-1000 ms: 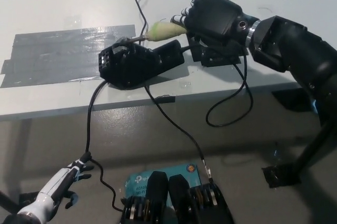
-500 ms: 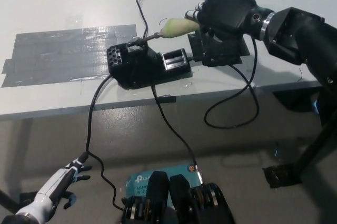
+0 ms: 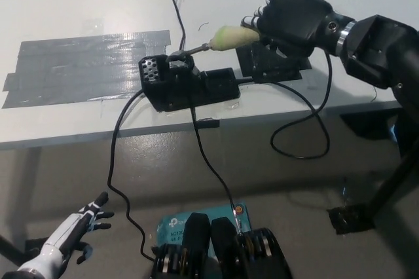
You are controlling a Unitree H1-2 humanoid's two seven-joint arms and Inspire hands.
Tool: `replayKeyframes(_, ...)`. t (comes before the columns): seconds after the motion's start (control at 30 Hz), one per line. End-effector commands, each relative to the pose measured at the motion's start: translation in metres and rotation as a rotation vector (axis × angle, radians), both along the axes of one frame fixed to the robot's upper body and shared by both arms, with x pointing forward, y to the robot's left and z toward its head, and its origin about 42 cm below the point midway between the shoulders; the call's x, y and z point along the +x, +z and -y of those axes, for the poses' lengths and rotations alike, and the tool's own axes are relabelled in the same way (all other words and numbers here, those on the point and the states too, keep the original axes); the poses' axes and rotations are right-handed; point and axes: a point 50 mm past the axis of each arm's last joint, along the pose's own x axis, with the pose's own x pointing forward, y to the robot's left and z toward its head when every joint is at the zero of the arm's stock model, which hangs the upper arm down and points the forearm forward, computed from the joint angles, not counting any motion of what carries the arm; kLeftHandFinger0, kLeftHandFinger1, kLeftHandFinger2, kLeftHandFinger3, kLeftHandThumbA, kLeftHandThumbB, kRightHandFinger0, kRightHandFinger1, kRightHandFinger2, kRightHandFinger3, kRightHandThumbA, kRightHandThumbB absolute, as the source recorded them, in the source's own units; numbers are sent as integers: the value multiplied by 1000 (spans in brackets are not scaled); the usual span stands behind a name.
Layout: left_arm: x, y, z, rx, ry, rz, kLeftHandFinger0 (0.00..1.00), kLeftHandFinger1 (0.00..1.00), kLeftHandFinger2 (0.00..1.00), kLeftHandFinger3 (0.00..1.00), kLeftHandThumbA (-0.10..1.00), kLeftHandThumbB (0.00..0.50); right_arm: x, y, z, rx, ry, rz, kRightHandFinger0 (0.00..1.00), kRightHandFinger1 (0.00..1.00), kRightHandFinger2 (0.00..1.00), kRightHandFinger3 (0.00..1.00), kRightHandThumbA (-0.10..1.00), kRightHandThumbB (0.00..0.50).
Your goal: The robot uses its right hand to grab and lift the soldering gun kept on the middle of the table and puts it in its base
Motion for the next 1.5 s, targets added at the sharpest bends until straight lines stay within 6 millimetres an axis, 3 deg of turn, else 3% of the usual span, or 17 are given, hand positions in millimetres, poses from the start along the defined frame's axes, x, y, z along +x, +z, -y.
replayKeyframes(0.0, 2, 9, -8, 28, 1, 30, 788, 856, 896, 1000, 1000, 25, 2, 40, 5, 73, -40, 33, 0, 34, 471, 428, -100, 160)
replayKeyframes(0.13, 2, 8, -10, 26, 6, 29, 768, 849, 885, 991, 1000, 46, -1, 45, 8, 103, -11, 49, 0, 0, 364, 278, -99, 68)
replayKeyframes(0.2, 2, 9, -10, 25, 5, 31, 755, 836, 873, 971, 1000, 43, -1, 47, 11, 95, -23, 48, 0, 0, 381, 419, -100, 109)
replayKeyframes(0.27, 3, 8, -10, 27, 3, 33, 752, 835, 870, 975, 1000, 32, -4, 51, 13, 99, -11, 61, 0, 0, 279, 456, -100, 153)
replayKeyframes(0.33, 2, 9, -9, 24, 4, 29, 781, 843, 875, 989, 1000, 20, -7, 57, 17, 108, -12, 58, 0, 0, 465, 461, -100, 216)
replayKeyframes(0.4, 1, 9, -11, 31, 5, 32, 783, 852, 889, 1000, 1000, 26, -9, 62, 16, 109, -4, 63, 0, 0, 196, 380, -100, 210)
replayKeyframes(0.5, 2, 11, -11, 27, 2, 38, 780, 846, 880, 980, 1000, 33, -11, 63, 20, 113, -1, 72, 0, 0, 24, 261, -100, 163)
replayKeyframes(0.57, 2, 10, -11, 24, 0, 39, 781, 849, 882, 971, 1000, 44, -12, 59, 21, 112, -13, 59, 0, 0, 47, 341, -100, 172)
replayKeyframes(0.6, 2, 11, -11, 23, 3, 37, 777, 844, 872, 961, 1000, 47, -12, 56, 21, 121, -11, 51, 0, 0, 60, 285, -100, 173)
replayKeyframes(0.67, 3, 11, -11, 31, 5, 40, 750, 825, 861, 973, 1000, 52, -12, 53, 20, 97, -1, 56, 0, 0, 281, 243, -100, 181)
replayKeyframes(0.7, 3, 11, -11, 31, 4, 47, 747, 820, 858, 971, 1000, 47, -8, 50, 20, 60, -18, 47, 0, 38, 376, 368, -100, 154)
replayKeyframes(0.8, 6, 12, -12, 32, 8, 47, 732, 824, 867, 981, 1000, 72, -8, 48, 18, 69, 4, 51, 0, 18, 344, 380, -84, 177)
replayKeyframes(0.97, 6, 16, -10, 20, 11, 49, 740, 812, 845, 963, 1000, 70, -1, 36, 22, 33, -20, 23, 0, 7, 367, 542, -44, 135)
replayKeyframes(1.13, 8, 17, -9, 10, 15, 49, 735, 796, 836, 963, 1000, 74, 2, 29, 18, 29, 23, 67, 0, 0, 321, 362, -100, 212)
replayKeyframes(1.27, 8, 19, -9, 23, 11, 53, 732, 800, 845, 969, 1000, 67, 7, 23, 15, 42, 19, 51, 0, 34, 426, 413, -95, 166)
replayKeyframes(1.3, 8, 18, -9, 18, 13, 50, 734, 803, 848, 968, 1000, 86, 8, 20, 13, 46, 14, 39, 0, 35, 438, 418, -53, 96)
replayKeyframes(1.47, 9, 18, -9, 16, 15, 45, 734, 803, 846, 971, 1000, 80, 6, 14, 12, 53, 37, 40, 0, 25, 452, 368, -73, 92)
